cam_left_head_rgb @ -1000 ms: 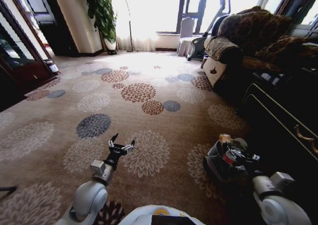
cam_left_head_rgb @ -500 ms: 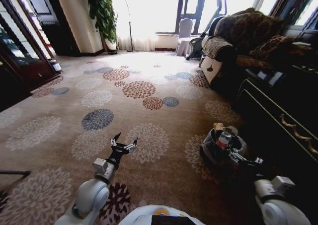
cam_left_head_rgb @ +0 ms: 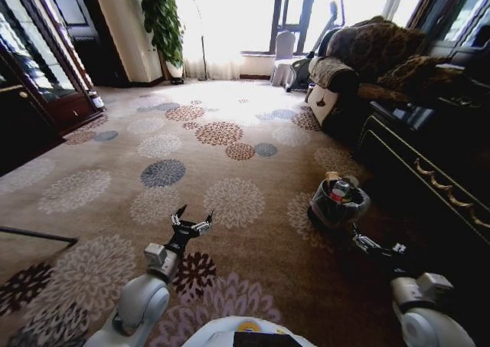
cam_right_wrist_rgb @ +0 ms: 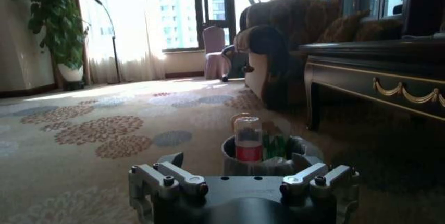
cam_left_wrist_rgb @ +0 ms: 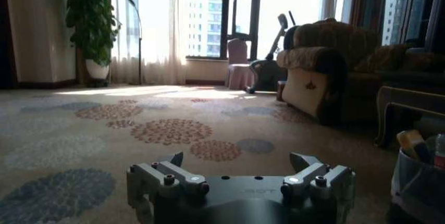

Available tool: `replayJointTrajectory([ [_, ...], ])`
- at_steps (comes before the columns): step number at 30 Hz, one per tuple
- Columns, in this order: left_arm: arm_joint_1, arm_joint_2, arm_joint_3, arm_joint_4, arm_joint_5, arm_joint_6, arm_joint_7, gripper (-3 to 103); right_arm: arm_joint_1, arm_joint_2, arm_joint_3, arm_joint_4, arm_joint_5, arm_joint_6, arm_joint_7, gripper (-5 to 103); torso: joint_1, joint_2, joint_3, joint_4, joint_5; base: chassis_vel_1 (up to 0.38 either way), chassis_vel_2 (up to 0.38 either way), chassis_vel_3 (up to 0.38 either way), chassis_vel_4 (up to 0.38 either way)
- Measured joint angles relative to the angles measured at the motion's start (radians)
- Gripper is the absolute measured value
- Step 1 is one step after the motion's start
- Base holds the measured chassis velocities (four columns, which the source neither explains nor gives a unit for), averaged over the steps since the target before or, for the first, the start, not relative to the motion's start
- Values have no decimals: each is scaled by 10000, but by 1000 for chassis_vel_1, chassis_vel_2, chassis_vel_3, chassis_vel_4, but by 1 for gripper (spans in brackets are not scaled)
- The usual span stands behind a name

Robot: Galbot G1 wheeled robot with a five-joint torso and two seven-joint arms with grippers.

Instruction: Pick up the trash from the ground and place it into the trash bin.

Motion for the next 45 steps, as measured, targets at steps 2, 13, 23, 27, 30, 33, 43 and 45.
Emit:
replayJointTrajectory([
  [2, -62, 20, 18, 31, -13, 3, -6, 100, 43, -29, 19, -80, -35, 7, 0, 100, 1, -1, 5, -1, 7, 19, 7, -49, -5],
  [13, 534, -307, -569, 7, -1, 7, -119, 100, 29, -123, 219, -275, -513, 210, 0, 100, 2, -3, 4, 0, 0, -27, 1, 32, -1],
  [23, 1427, -905, -2364, 368, -556, -567, 372, 100, 77, 175, 151, -158, -689, 13, 0, 100, 2, -3, 5, 0, 2, 0, 0, 0, 0],
  [27, 1640, -1167, -2435, 152, -315, -683, 457, 100, 100, 447, -36, 190, 167, -197, 1, 100, 2, -3, 4, -2, 3, 0, 0, 0, 0],
  [30, 1743, -1259, -2417, 33, -193, -802, 642, 100, 246, 613, -223, 246, 311, -101, 0, 100, 2, -3, 5, -2, 5, 0, 0, 0, 0],
  [33, 1843, -1258, -2236, -39, -137, -956, 877, 100, 490, 645, -311, 159, 85, 107, 0, 100, 2, -3, 5, 0, 5, 0, 0, 0, 0],
  [43, 1549, -948, -1966, 49, -54, -1010, 1783, 100, 680, 480, -378, -155, -882, 857, 0, 100, 2, -2, 5, -1, 5, 0, 0, 0, 0],
  [45, 1458, -922, -1917, 46, -52, -946, 1731, 100, 653, 479, -380, -155, -927, 868, 0, 100, 2, -1, 5, -1, 4, 0, 0, 0, 0],
])
